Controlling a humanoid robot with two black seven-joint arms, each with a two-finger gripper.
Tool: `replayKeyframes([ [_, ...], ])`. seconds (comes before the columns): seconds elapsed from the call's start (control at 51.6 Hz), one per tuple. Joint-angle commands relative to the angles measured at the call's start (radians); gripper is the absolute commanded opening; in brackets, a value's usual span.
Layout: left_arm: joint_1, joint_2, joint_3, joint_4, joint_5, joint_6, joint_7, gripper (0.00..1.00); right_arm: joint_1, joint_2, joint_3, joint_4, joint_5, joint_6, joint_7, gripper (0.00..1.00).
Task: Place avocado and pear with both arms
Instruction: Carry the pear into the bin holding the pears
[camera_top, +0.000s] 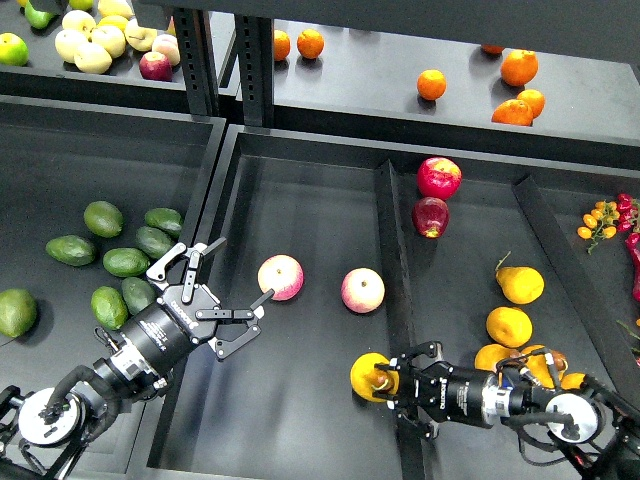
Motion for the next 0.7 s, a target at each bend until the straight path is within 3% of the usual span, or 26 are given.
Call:
replayKeyframes([
  [0.0, 0.0, 0.0, 0.003, 0.0, 0.0, 0.0, 0.0, 0.99, -0.01, -0.069, 0.024, 0.025, 0.028, 0.0, 0.0, 0.17],
  [0.31, 0.0, 0.0, 0.006, 0.002, 0.0, 0.0, 0.0, 0.99, -0.155, -0.181, 0.024, 0.042, 0.033, 0.0, 0.0, 0.17],
  [0.678, 0.0, 0.0, 0.017, 0.002, 0.0, 0.0, 0.0, 0.99, -0.211, -0.192, 0.027, -0.048, 0.03, 0.0, 0.0, 0.2],
])
